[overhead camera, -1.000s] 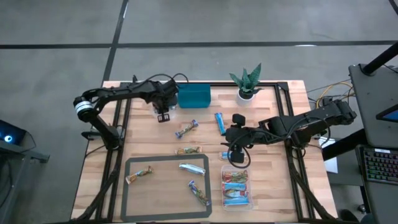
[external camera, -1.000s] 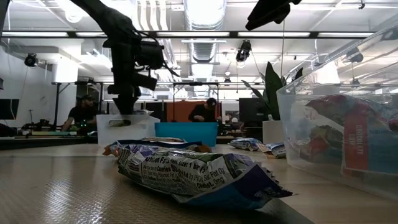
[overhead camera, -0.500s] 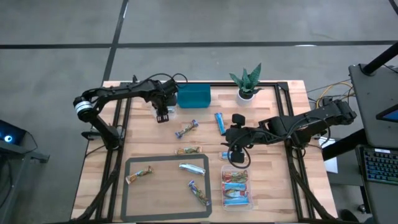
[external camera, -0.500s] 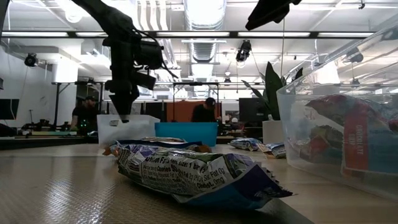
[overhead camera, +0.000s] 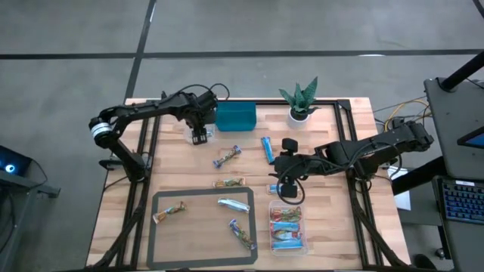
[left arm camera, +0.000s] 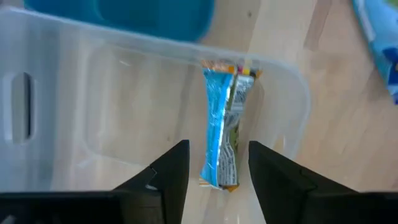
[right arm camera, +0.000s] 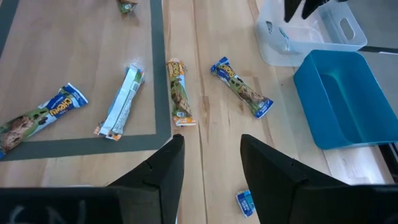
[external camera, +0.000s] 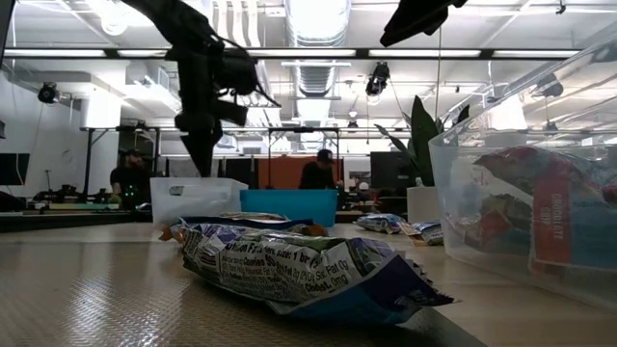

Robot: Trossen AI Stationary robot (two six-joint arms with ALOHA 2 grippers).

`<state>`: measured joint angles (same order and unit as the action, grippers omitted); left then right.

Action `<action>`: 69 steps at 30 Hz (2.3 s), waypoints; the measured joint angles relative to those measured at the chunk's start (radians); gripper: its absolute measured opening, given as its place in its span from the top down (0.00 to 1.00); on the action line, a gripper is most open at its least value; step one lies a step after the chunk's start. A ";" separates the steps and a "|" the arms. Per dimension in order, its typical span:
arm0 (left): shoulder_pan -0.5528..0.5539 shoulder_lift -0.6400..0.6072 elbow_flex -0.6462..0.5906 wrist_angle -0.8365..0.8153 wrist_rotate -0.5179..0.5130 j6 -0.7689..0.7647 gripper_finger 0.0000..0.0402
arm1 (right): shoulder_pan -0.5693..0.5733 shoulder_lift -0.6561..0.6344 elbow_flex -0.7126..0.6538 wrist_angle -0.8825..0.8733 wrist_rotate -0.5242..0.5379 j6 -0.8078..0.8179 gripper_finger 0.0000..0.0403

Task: Pick and place Granola Bars by type
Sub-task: Put the yellow granola bar into the top transparent bin

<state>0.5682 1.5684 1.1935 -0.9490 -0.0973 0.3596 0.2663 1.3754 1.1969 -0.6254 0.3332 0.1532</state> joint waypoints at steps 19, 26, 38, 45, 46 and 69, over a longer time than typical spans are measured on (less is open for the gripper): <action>-0.067 -0.153 0.211 -0.176 0.109 -0.285 0.63 | 0.000 0.000 0.071 -0.002 0.008 -0.052 0.61; -0.178 -0.272 0.210 -0.160 0.114 -0.397 0.63 | 0.000 0.000 0.143 -0.048 0.007 -0.056 0.61; -0.462 -0.428 0.169 0.125 0.102 -0.622 0.63 | -0.001 0.000 0.156 -0.312 -0.127 -0.018 0.61; -0.602 -0.455 0.050 0.282 0.084 -0.743 0.63 | -0.001 0.001 0.105 -0.366 -0.135 -0.014 0.61; -0.618 -0.455 0.025 0.290 0.080 -0.765 0.63 | -0.001 0.001 0.093 -0.366 -0.136 -0.014 0.61; -0.865 -0.458 -0.391 0.802 -0.100 -0.844 0.63 | -0.005 0.001 -0.243 -0.189 -0.214 0.131 0.61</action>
<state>-0.2964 1.1105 0.8024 -0.1466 -0.1976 -0.4841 0.2615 1.3762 0.9539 -0.8139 0.1192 0.2845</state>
